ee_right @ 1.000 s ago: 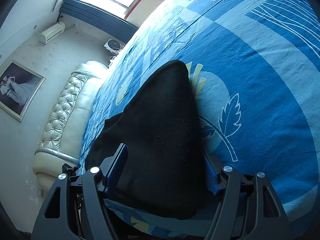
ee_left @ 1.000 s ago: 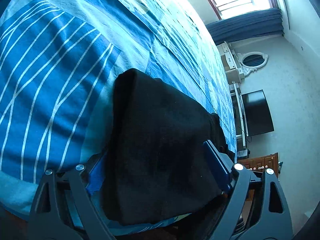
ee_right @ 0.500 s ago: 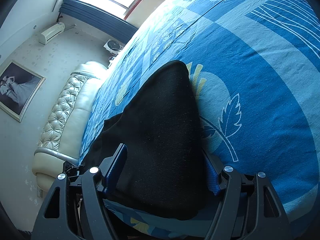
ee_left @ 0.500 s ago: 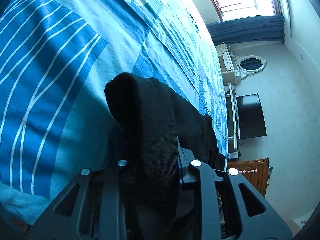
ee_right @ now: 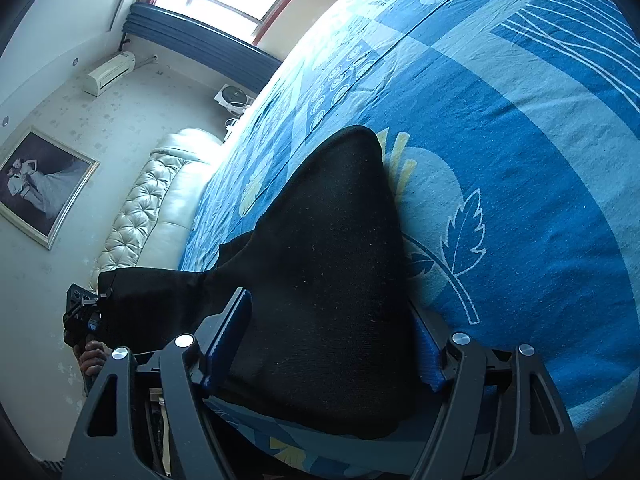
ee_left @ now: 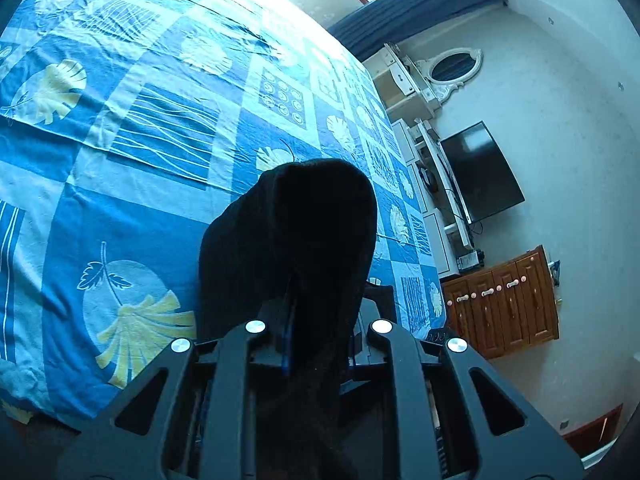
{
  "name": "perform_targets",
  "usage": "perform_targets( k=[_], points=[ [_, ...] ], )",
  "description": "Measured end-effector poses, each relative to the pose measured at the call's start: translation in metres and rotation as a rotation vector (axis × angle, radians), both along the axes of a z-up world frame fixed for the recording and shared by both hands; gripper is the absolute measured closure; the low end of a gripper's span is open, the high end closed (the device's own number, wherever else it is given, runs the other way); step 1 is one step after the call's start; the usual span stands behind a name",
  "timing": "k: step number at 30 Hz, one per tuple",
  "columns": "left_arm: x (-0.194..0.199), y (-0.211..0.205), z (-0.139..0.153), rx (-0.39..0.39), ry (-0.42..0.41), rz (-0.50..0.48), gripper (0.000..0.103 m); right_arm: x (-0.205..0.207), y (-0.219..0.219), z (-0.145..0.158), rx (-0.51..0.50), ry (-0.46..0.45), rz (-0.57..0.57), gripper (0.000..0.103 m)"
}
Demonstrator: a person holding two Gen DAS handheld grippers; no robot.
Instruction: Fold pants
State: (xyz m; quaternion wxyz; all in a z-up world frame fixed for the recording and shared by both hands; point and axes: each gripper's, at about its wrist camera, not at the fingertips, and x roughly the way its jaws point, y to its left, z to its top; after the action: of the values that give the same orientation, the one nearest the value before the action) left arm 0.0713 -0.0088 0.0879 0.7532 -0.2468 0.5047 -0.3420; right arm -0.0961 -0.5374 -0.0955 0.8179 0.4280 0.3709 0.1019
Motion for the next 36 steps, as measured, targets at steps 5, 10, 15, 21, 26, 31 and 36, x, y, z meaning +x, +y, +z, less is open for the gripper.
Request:
perform_targets(
  k=[5, 10, 15, 21, 26, 31, 36],
  points=[
    [-0.004, -0.099, 0.015, 0.121, -0.057, -0.108, 0.086, -0.003, -0.003, 0.000, 0.017, -0.012, -0.010, 0.031],
    [-0.011, -0.199, -0.010, 0.187, -0.047, -0.220, 0.086, -0.006, -0.006, -0.001, 0.028, -0.020, -0.016, 0.031],
    [-0.028, -0.275, -0.055, 0.317, -0.056, -0.294, 0.088, -0.009, -0.009, -0.002, 0.040, -0.027, -0.017, 0.030],
    [-0.041, -0.312, -0.111, 0.365, -0.014, -0.324, 0.097, -0.013, -0.015, -0.003, 0.073, -0.047, -0.017, 0.028],
    [-0.055, -0.320, -0.130, 0.432, -0.066, -0.312, 0.097, -0.015, -0.018, -0.002, 0.076, -0.048, -0.019, 0.028],
    [-0.072, -0.312, -0.106, 0.432, -0.208, -0.304, 0.091, -0.016, -0.020, -0.002, 0.086, -0.052, -0.023, 0.028],
    [-0.111, -0.293, -0.059, 0.385, -0.433, -0.276, 0.033, -0.018, -0.021, -0.003, 0.089, -0.055, -0.028, 0.028]
  ],
)
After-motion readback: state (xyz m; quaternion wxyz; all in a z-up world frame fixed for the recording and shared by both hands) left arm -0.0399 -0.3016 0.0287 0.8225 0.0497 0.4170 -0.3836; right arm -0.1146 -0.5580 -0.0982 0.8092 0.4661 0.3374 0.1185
